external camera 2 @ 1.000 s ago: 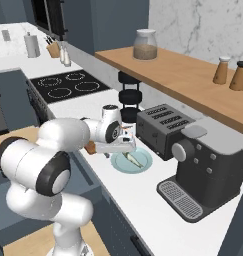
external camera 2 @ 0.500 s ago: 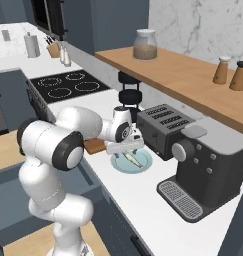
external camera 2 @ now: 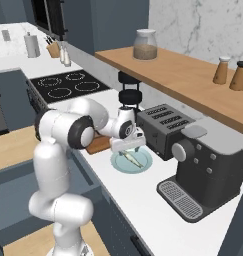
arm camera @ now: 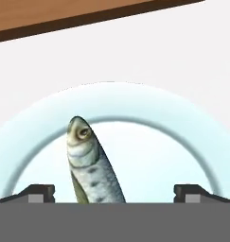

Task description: Pick up the knife from the drawer and place it on the cutting board. Then place the meat from the plate to the cutting board.

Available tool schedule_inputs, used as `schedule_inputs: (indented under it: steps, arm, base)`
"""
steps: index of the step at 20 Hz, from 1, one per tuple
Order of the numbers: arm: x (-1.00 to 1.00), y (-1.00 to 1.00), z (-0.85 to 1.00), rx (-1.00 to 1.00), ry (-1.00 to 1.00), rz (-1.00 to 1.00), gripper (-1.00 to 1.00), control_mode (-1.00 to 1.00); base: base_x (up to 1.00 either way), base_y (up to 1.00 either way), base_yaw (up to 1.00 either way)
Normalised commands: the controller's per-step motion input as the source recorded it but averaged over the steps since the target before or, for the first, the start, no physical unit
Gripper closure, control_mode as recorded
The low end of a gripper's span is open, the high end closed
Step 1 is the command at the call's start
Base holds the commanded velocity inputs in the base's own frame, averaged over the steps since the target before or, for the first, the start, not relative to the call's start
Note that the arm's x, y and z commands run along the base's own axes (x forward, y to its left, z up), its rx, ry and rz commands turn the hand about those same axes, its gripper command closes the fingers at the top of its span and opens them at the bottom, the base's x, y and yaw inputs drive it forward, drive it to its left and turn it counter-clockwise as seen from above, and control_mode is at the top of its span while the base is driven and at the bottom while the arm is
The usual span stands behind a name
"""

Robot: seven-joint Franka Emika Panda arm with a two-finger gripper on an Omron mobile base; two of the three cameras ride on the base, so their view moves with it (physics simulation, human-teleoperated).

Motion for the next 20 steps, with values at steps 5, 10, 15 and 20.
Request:
schedule_inputs:
  steps: [5,10,15,20]
  arm:
    - [0.08,-0.07,-0.42,0.0,0.01,0.01,-1.0,-1.0]
    - [-0.22,-0.09,-0.3,0.0,0.0,0.02,-1.0,-1.0]
    - [-0.19,-0.04,-0.22,0.0,0.0,0.04,-1.0,-1.0]
    - [-0.42,-0.06,-0.41,0.0,0.0,0.04,1.0,-1.0]
  base:
    - [0.0,0.0,0.0]
    - [0.0,0.0,0.0]
    - [0.0,0.0,0.0]
    - [0.0,0.0,0.0]
